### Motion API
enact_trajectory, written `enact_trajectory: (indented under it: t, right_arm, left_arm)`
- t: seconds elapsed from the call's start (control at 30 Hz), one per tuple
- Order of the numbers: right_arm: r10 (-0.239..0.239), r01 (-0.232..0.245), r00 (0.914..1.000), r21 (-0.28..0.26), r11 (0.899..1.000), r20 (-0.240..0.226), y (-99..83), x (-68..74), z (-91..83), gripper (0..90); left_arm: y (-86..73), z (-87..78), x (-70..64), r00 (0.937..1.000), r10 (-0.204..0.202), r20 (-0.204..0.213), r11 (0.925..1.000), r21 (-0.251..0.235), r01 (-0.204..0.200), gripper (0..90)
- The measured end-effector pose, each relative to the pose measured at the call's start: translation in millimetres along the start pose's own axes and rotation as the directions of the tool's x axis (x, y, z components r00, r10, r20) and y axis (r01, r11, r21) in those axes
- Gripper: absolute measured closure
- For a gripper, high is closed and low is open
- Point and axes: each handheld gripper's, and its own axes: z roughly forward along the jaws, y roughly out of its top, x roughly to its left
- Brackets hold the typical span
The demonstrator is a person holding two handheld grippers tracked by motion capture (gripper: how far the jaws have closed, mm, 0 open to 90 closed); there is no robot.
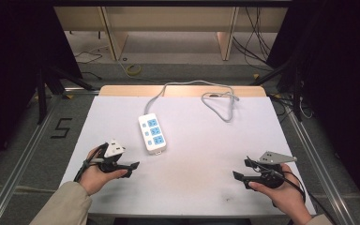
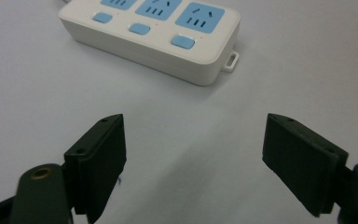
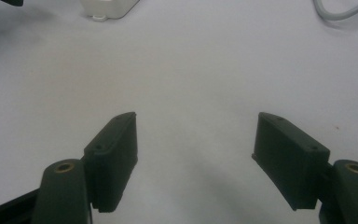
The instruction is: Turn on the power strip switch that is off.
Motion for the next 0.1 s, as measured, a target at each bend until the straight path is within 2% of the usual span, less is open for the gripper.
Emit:
enact_trajectory:
  t: [0.1]
  right_arm:
    - [0.001, -0.001, 1.0, -0.003, 1.0, 0.001, 0.1, -0.3, -0.3, 30.6]
  left_arm:
    - [7.3, 5.8, -11.6, 0.9991, 0.006, 0.042, 0.9999, 0.01, -0.006, 19.7]
